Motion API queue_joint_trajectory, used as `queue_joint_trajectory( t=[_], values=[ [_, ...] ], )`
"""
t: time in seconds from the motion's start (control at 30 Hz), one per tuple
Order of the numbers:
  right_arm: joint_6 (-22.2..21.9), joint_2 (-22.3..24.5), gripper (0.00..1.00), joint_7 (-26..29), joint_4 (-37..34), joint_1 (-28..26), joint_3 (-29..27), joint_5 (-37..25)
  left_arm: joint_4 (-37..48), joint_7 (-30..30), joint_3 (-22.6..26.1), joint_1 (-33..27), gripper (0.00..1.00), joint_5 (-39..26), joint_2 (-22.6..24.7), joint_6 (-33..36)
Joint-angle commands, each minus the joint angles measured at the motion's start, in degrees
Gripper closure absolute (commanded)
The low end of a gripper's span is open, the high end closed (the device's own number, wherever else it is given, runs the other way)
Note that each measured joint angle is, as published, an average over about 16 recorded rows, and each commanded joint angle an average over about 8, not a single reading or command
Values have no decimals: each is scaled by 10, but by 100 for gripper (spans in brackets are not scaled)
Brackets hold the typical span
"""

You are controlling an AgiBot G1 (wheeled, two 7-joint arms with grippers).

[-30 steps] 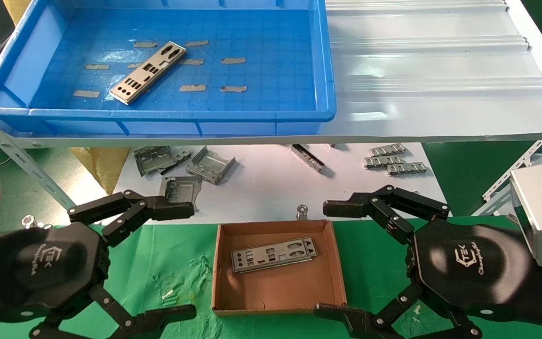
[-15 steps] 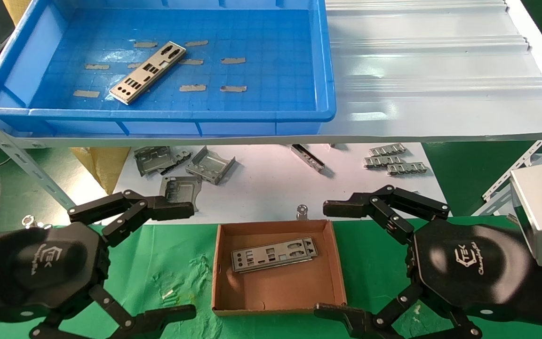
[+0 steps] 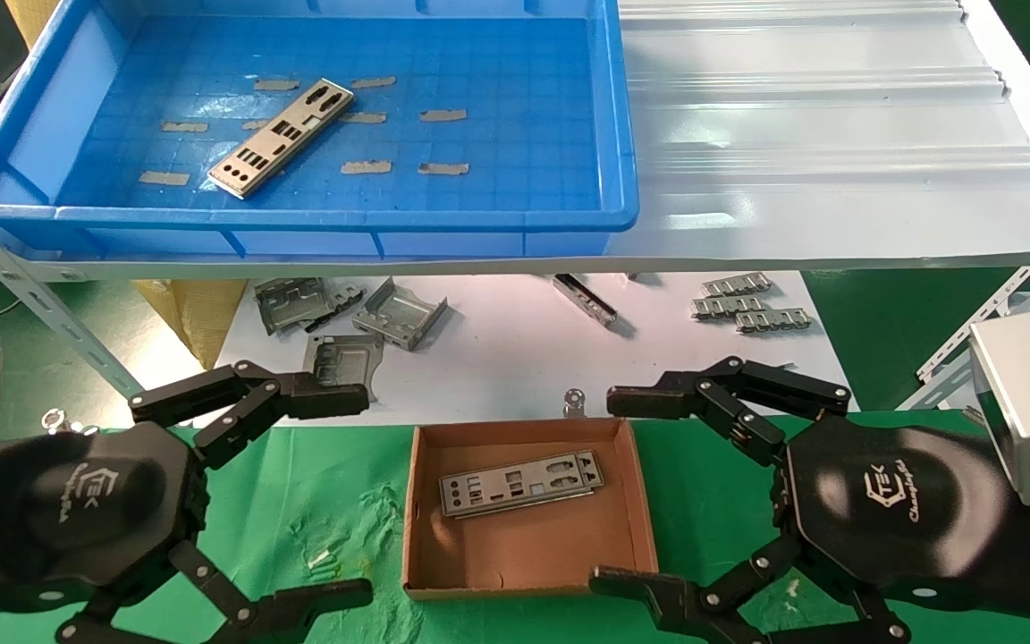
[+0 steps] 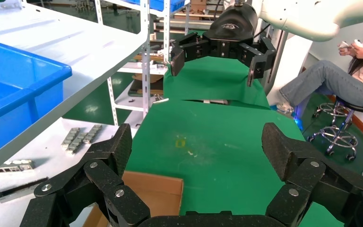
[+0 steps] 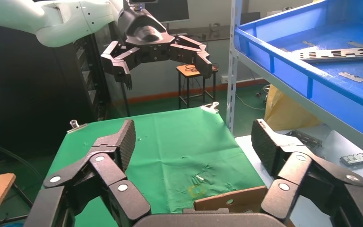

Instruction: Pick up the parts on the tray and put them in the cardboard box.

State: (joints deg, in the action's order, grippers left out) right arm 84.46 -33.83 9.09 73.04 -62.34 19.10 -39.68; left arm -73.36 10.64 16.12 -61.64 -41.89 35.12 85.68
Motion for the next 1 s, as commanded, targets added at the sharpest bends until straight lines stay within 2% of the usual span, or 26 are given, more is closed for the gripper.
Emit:
queue_joint_trajectory(
  t=[0.03,0.83,1.0],
  values=[
    [0,0,100,0,0,0,0,0,0,0,0,0,0,0,0,0],
    [0,0,100,0,0,0,0,0,0,0,0,0,0,0,0,-1],
    [0,0,100,0,0,0,0,0,8,4,1,-26,0,-16,6,-19]
  ],
)
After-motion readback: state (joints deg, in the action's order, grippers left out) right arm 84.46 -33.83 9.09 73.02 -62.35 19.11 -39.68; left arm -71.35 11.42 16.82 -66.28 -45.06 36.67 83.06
